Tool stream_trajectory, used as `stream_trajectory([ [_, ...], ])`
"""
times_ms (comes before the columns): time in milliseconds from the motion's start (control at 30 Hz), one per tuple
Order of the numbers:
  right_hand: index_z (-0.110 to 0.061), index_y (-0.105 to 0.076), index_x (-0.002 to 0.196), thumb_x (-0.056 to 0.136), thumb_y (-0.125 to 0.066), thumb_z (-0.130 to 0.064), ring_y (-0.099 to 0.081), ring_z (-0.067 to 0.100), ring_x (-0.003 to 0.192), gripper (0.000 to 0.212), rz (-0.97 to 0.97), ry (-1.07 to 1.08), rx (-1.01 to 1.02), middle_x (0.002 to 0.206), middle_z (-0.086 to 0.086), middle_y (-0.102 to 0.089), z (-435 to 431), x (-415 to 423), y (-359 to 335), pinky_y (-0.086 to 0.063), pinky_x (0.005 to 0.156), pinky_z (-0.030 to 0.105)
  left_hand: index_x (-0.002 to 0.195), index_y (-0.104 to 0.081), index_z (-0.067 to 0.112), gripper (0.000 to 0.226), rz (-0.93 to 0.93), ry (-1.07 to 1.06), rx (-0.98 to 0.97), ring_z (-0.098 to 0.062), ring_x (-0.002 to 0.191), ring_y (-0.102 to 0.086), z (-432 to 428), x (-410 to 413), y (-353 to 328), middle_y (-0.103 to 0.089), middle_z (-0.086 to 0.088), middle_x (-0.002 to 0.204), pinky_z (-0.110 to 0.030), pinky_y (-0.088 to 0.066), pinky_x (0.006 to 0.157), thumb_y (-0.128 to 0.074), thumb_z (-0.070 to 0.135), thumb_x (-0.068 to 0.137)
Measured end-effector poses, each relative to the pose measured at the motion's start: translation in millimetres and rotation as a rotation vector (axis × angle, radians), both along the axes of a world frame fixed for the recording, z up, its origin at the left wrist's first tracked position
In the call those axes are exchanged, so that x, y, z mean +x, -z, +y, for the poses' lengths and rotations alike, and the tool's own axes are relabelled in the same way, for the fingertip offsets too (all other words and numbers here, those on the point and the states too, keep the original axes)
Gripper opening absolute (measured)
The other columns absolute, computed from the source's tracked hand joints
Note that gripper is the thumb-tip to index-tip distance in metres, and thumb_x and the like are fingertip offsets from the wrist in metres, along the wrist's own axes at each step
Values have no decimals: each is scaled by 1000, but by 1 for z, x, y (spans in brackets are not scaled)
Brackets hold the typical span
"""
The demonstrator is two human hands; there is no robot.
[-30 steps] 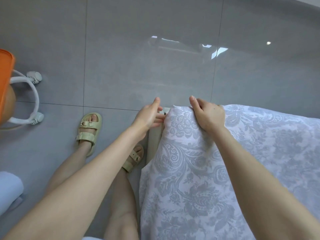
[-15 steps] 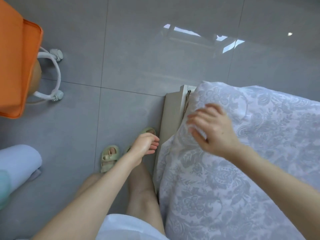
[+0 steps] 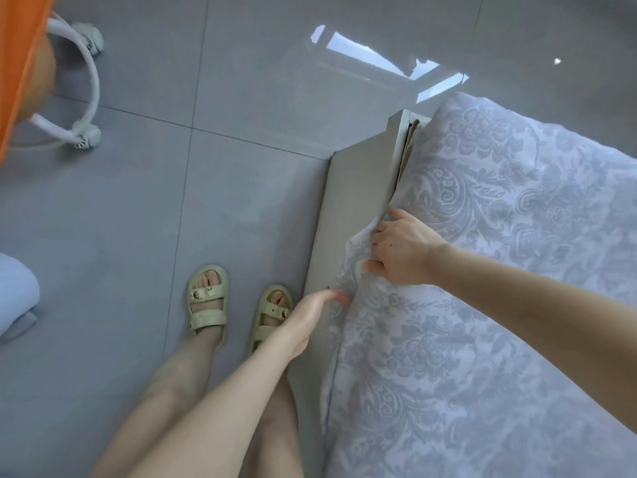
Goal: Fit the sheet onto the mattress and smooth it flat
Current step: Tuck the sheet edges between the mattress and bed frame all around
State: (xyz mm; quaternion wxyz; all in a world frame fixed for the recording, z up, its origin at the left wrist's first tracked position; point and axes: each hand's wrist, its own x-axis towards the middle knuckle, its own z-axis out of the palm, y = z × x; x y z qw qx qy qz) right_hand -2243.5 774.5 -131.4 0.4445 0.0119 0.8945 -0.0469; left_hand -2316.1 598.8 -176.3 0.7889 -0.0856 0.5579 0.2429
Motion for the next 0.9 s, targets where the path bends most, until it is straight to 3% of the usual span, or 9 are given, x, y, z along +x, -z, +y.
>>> stream_trajectory([
  [67, -18, -66, 95, 98, -17, -51, -58, 18, 99, 60, -56, 18, 36, 98, 0, -68, -6, -2, 8, -31, 97, 32, 82, -71, 26, 29, -24, -61, 5, -14, 115, -50, -1, 7, 5, -59, 4, 123, -27, -31, 96, -45, 30, 94],
  [167, -26, -58, 104, 99, -12, -50, -60, 19, 97, 53, -96, -36, 48, 97, 0, -69, -10, -5, 8, -34, 96, 33, 90, -70, 21, 36, 10, -240, 40, -16, 100, -55, -2, 13, 4, -65, 0, 110, -28, -39, 95, -38, 35, 98],
  [267, -24, -44, 81, 101, -13, -47, -57, 21, 95, 44, -149, 22, -12, 103, 6, -67, -10, -8, -6, -38, 91, 32, 105, -68, 18, 38, 69, -363, 111, -16, 105, -57, -8, 27, -4, -65, 0, 115, -29, -42, 97, -35, 36, 100],
  [367, -16, -52, 84, 103, -14, -44, -58, 24, 84, 51, -142, 12, 4, 72, 3, -56, -7, -7, -13, -37, 69, 31, 122, -60, 16, 47, -42, -397, 210, -12, 108, -59, -7, 47, -15, -63, -1, 122, -21, -44, 94, -26, 40, 101],
  [467, -13, -39, 52, 98, -12, -53, -53, 22, 67, 67, -113, 155, 12, 52, 0, -40, 2, 1, -21, -43, 69, 34, 137, -47, 22, 62, -242, -350, 290, 1, 118, -52, 14, 63, -18, -55, 11, 132, -13, -39, 98, -12, 54, 97],
  [600, -11, -37, 48, 95, -9, -56, -44, 19, 54, 71, -13, 178, 9, 51, 2, -41, 4, 10, -37, -36, 61, 32, 127, -54, 33, 65, -274, -225, 259, -9, 124, -50, 47, 80, -6, -56, 5, 133, -32, -37, 110, -18, 71, 89],
  [700, -9, -47, 53, 85, 1, -60, -54, 22, 66, 77, 18, 220, -6, 60, 5, -55, 7, 9, -28, -38, 64, 32, 123, -56, 30, 69, -331, -171, 268, -9, 111, -58, 58, 72, 3, -60, -1, 129, -25, -46, 95, -9, 68, 91],
  [800, -8, -54, 57, 80, 3, -63, -55, 24, 66, 83, 54, 301, -33, 62, 6, -59, 8, 9, -21, -39, 63, 34, 126, -54, 19, 84, -305, -186, 249, -4, 81, -65, 49, 49, 6, -71, -6, 106, -14, -49, 70, 5, 65, 89],
  [900, -13, -42, 50, 89, 2, -60, -42, 16, 53, 76, 113, 286, -39, 52, -1, -45, 7, 12, -29, -26, 53, 28, 127, -56, 13, 89, -233, -317, 231, -17, 115, -58, 37, 42, 19, -58, -11, 131, -25, -43, 98, 6, 65, 89],
])
